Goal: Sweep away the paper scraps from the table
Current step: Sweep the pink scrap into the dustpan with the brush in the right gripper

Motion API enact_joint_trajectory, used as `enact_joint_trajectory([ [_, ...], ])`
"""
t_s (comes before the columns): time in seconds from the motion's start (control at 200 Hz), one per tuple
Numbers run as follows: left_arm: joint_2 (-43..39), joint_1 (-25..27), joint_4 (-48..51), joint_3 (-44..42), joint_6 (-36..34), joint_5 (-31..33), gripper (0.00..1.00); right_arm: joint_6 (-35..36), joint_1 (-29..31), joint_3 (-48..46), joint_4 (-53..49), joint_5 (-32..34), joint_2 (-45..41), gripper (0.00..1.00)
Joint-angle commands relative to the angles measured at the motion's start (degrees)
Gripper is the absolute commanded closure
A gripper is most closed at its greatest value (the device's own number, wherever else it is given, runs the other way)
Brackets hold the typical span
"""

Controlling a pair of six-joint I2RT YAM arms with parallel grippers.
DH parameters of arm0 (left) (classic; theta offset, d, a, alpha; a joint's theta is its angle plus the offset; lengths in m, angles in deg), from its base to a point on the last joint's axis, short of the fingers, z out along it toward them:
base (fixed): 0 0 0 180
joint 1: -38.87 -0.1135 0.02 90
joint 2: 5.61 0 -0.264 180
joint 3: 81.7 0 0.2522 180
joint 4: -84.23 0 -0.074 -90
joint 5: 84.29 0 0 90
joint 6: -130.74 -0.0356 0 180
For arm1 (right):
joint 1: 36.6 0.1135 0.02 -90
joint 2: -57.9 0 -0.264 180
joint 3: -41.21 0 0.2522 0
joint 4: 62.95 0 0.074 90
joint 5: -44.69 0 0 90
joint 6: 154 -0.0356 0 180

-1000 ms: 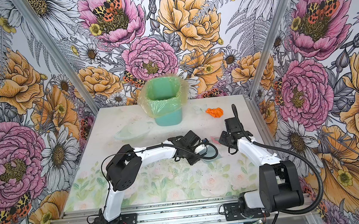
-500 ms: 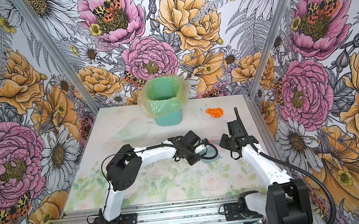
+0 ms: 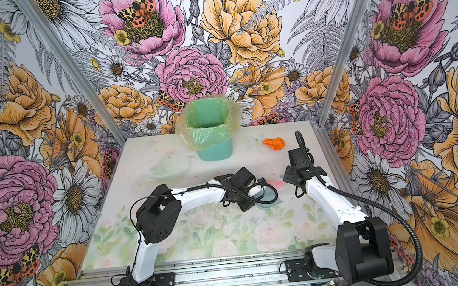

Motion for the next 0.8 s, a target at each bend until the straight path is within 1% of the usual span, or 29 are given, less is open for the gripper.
enact_joint_trajectory([
  [0.0,0.86,0.39,-0.29,1.57,-0.60,0.62,1.00,1.50,-0.01,1.70,1.13,2.34,2.66,1.00],
  [0.12,0.82,0.34,-0.24,1.55,-0.61,0.92,1.00,1.85,0.92,1.25,1.38,0.95,4.09,1.00],
  [0.22,0.86,0.39,-0.25,1.63,-0.58,1.13,1.00,2.24,1.63,0.35,1.44,-0.15,3.65,1.00],
  [0.39,1.18,0.32,-0.39,1.90,-0.24,2.55,1.00,3.21,2.39,-3.22,1.31,-2.92,0.21,1.00],
  [0.59,1.86,-0.24,-0.41,2.70,0.52,2.82,1.00,2.49,2.85,-8.47,0.61,-6.80,-6.49,1.00],
  [0.791,2.58,-0.36,-0.26,3.78,0.87,2.91,1.00,1.67,4.05,-10.43,-0.71,-10.62,-7.74,1.00],
])
